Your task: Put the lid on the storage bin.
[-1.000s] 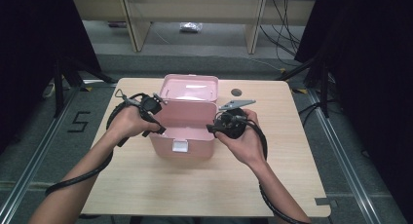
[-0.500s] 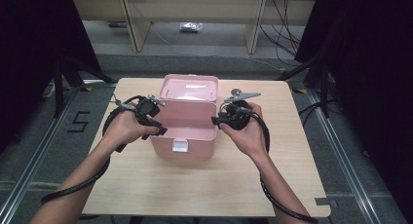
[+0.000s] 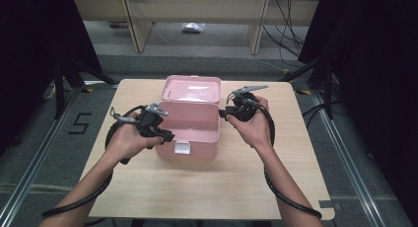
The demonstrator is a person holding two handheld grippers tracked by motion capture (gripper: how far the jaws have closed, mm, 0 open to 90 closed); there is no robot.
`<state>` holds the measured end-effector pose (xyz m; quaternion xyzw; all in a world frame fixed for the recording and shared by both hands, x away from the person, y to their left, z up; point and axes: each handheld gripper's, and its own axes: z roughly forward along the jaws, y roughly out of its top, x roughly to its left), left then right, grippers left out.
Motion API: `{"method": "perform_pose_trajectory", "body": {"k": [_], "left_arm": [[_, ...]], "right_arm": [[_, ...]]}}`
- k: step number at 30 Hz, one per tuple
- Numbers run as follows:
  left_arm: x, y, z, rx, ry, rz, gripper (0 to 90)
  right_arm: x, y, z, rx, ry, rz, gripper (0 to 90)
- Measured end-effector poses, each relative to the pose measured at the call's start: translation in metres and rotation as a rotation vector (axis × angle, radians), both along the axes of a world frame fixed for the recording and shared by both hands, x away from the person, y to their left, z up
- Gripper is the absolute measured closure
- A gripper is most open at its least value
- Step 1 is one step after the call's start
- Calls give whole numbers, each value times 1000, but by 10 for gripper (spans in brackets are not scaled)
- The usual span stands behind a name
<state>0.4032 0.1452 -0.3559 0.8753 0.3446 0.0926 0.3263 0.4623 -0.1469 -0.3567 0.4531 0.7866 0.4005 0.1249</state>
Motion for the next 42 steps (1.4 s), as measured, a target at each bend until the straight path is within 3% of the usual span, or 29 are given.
{"method": "perform_pose_trajectory", "body": {"k": [8, 10, 12, 13, 14, 20, 21, 24, 32, 33, 36, 42], "left_arm": [[-15, -5, -12, -84, -35, -8, 894], [-19, -5, -15, -97, -43, -12, 894], [-20, -5, -17, -95, -60, -14, 896], [-21, -5, -17, -106, -75, 1, 896], [-21, -4, -18, -106, -82, 8, 896], [-16, 4, -13, -122, -113, 28, 897], [-14, 6, -12, -128, -116, 37, 896], [-5, 12, -8, -129, -139, 78, 896], [45, 39, -5, -167, -231, 265, 896], [51, 43, -5, -152, -240, 280, 896], [68, 50, -9, -178, -257, 327, 896], [95, 58, -18, -185, -272, 405, 894]], "right_arm": [[11, -6, 2, 12, 10, -52, 664], [14, -7, 1, 21, -14, -48, 662], [13, -6, 2, 18, 15, -68, 663], [14, -6, 1, 7, -2, -51, 664], [14, -4, 0, 24, 13, -58, 663], [9, 1, 1, 15, 13, -43, 672], [6, 4, 1, 22, 32, -51, 675], [-1, 11, -2, 6, 11, 0, 695], [-24, 40, -7, -5, 11, 106, 883], [-26, 43, -7, -7, 7, 121, 897], [-32, 53, -10, -13, 18, 156, 900], [-46, 73, -14, -19, 28, 213, 900]]}}
